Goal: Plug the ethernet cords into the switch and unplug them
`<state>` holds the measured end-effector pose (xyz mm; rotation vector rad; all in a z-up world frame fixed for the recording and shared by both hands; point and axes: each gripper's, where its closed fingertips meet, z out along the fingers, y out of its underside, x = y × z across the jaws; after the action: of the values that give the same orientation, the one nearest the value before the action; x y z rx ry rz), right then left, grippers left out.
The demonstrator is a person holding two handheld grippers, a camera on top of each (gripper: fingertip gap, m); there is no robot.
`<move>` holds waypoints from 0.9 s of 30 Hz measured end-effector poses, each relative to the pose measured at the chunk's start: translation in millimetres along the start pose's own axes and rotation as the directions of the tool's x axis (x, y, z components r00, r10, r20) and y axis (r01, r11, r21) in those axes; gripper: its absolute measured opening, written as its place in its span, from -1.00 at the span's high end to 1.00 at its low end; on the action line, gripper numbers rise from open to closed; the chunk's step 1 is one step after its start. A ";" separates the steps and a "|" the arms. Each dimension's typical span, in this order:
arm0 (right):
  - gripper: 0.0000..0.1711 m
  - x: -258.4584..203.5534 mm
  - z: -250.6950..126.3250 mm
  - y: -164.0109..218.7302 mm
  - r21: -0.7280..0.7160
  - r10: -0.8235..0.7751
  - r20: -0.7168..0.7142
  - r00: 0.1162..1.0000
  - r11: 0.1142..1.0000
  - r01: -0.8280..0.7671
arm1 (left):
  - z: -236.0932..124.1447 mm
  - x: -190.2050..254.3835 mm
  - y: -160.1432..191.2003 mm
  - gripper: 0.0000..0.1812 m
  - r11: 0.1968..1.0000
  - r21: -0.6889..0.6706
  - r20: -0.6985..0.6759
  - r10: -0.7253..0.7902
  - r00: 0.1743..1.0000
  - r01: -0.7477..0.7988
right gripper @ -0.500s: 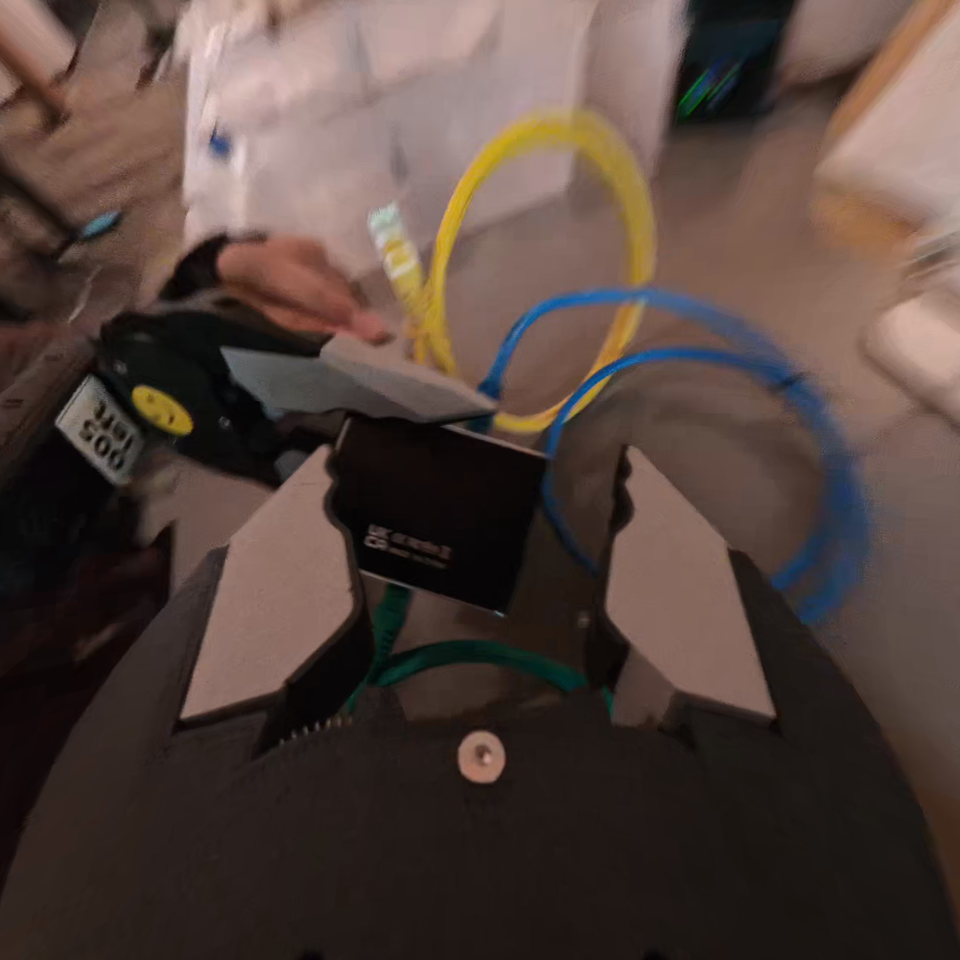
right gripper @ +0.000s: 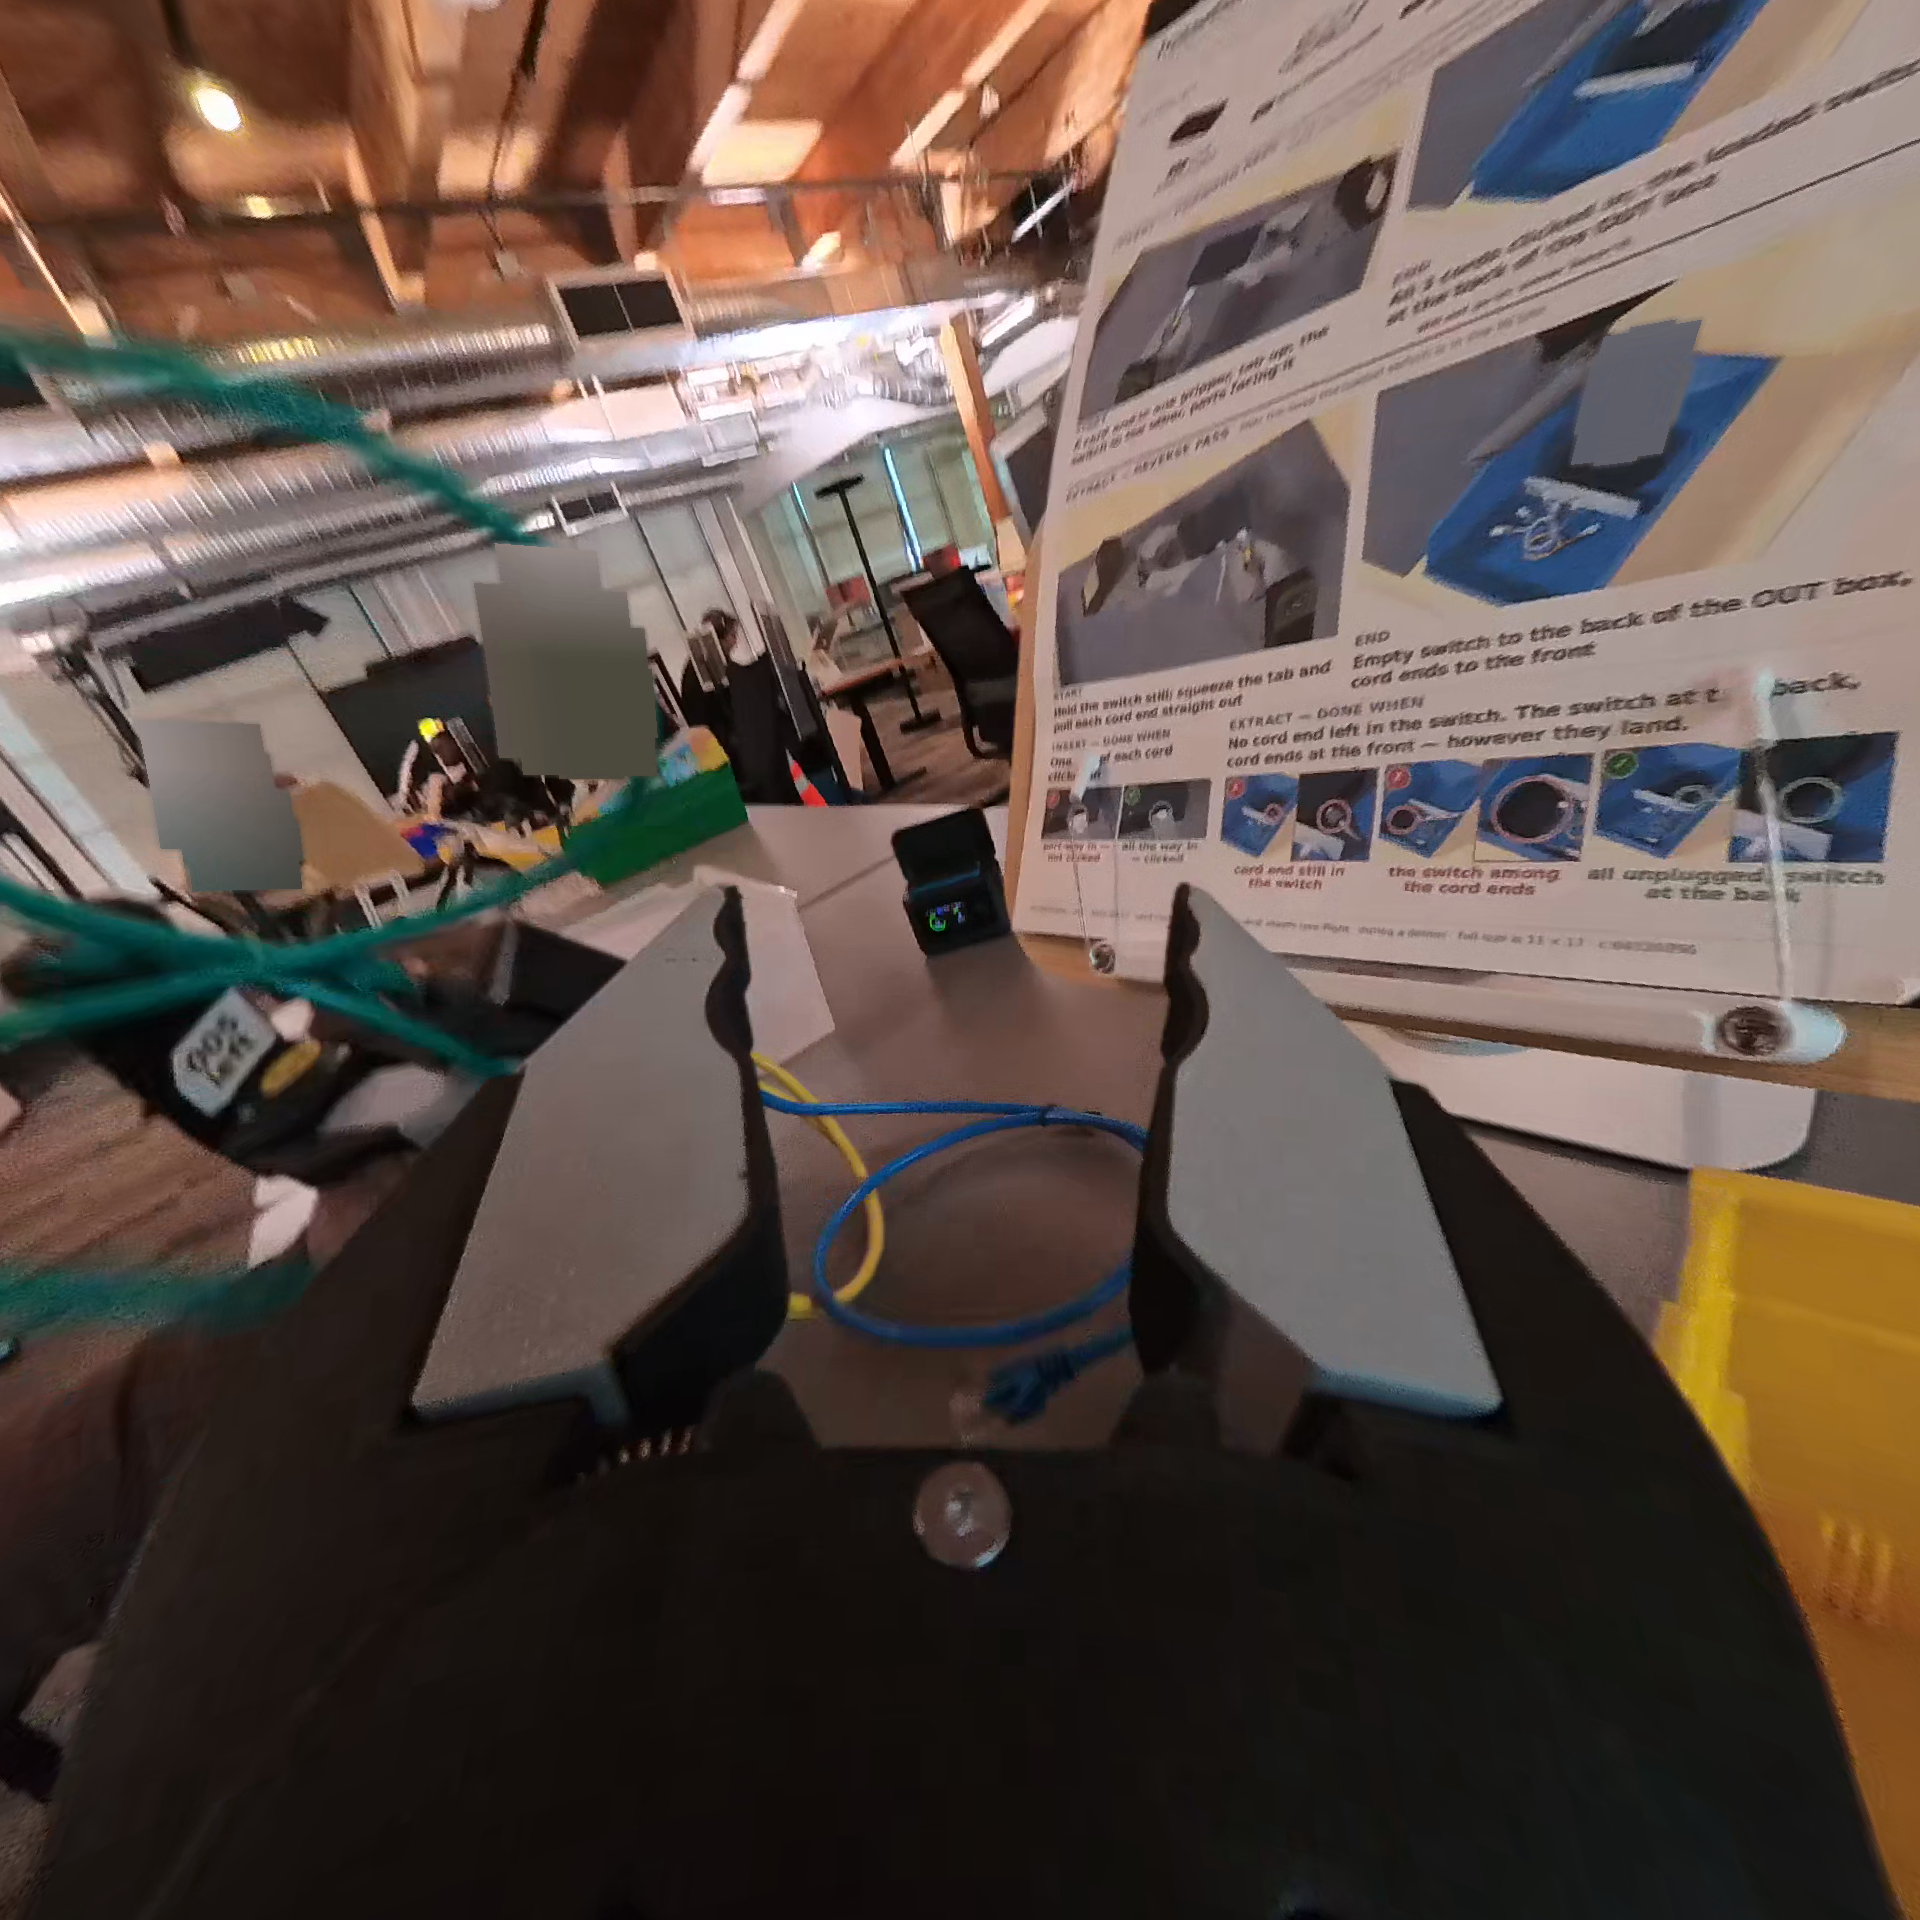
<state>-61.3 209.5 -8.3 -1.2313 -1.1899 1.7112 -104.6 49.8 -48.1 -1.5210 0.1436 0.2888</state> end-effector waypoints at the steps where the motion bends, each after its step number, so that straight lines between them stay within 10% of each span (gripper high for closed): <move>1: 0.09 -4.5 4.2 5.5 -0.024 -0.013 0.015 1.000 1.000 0.013 | -1.6 3.4 -5.3 0.56 0.997 0.038 -0.054 -0.069 0.996 0.071; 11: -0.05 -106.7 26.1 76.6 -0.322 0.138 0.515 0.846 0.946 0.042 | 6.5 32.5 -6.4 0.57 0.928 0.028 -0.311 -0.345 0.885 0.371; 27: 0.56 -131.4 31.9 108.3 -0.335 -0.018 0.564 0.825 0.909 0.249 | 3.2 60.4 12.0 0.55 0.878 -0.194 -0.470 -0.475 0.744 0.437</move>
<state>-55.7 46.5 -66.4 -0.8420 -2.0061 1.8295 -50.3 59.2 -75.8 -1.6218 0.1682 -0.5198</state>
